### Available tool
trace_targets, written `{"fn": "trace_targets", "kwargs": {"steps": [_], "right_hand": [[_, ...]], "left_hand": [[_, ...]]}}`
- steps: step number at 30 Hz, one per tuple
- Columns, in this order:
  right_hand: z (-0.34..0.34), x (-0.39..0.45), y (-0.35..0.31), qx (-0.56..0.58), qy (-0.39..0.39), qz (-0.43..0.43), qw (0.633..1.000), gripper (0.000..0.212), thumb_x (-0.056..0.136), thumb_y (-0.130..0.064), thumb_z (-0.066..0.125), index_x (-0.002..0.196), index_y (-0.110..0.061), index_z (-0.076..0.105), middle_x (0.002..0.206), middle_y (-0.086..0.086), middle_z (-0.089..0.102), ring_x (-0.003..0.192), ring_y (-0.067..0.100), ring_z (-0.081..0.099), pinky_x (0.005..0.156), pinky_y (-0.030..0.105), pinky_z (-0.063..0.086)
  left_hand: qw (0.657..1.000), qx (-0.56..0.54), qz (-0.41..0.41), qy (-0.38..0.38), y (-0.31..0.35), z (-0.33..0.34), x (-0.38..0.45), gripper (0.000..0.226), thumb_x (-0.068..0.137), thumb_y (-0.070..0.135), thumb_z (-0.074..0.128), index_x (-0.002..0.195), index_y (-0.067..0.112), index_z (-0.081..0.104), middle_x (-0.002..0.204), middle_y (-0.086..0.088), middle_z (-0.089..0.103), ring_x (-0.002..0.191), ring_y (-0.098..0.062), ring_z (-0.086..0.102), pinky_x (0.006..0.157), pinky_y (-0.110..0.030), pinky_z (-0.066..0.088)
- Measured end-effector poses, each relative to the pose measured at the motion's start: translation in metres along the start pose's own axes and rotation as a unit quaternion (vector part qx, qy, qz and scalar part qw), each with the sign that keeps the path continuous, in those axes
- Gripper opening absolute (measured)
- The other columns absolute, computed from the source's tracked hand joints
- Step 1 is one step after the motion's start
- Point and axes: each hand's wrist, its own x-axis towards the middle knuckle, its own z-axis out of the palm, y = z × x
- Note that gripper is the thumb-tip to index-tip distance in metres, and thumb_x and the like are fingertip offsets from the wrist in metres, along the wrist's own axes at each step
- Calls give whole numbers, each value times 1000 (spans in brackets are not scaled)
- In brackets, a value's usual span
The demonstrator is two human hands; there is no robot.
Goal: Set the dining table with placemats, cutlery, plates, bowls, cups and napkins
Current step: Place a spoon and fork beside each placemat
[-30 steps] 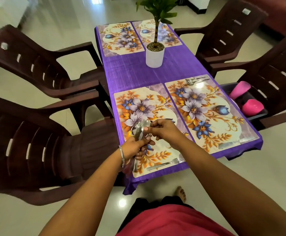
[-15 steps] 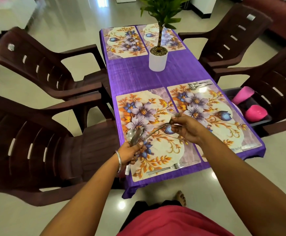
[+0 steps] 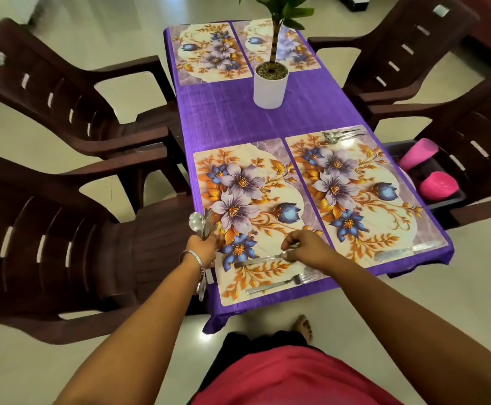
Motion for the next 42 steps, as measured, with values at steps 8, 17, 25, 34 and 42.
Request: {"fn": "trace_targets", "kwargs": {"steps": [8, 17, 25, 34, 42], "right_hand": [[34, 5, -3, -137, -61, -62, 987, 17, 82, 3, 65, 94, -4, 75, 95, 8, 73, 87, 20, 68, 81, 27, 54], [26, 11, -7, -247, -100, -90, 960, 24, 87, 0, 60, 105, -8, 74, 78, -19, 52, 71, 4, 49, 60, 6, 33], [22, 10, -2, -256, -112, -96, 955, 20, 87, -5, 65, 105, -8, 74, 95, 2, 64, 76, 6, 52, 61, 5, 34], [19, 9, 0, -263, -112, -118, 951, 21, 86, -4, 65, 104, -9, 75, 90, -4, 60, 83, 9, 51, 62, 4, 34], [17, 9, -2, -265, -111, -122, 950, 21, 85, -5, 66, 104, -9, 75, 82, -10, 54, 82, 10, 54, 65, 7, 38]], "left_hand": [[991, 131, 0, -37, -3, -6, 10, 28, 94, 26, 58, 76, 6, 63, 57, -7, 51, 40, -20, 43, 39, -23, 36], [989, 144, -8, -27, -4, -4, 15, 28, 93, 28, 60, 91, 1, 68, 65, -8, 54, 50, -22, 47, 54, -29, 42], [988, 153, -9, -22, -7, -3, 19, 29, 93, 27, 59, 101, 0, 67, 82, -15, 60, 62, -26, 53, 53, -27, 43], [987, 162, -16, -9, -6, -2, 20, 27, 89, 26, 62, 97, 1, 65, 79, -14, 58, 65, -27, 53, 56, -30, 43], [990, 143, -11, -6, -7, 0, 18, 22, 90, 24, 63, 92, 3, 65, 74, -10, 56, 64, -26, 52, 58, -30, 42]]}}
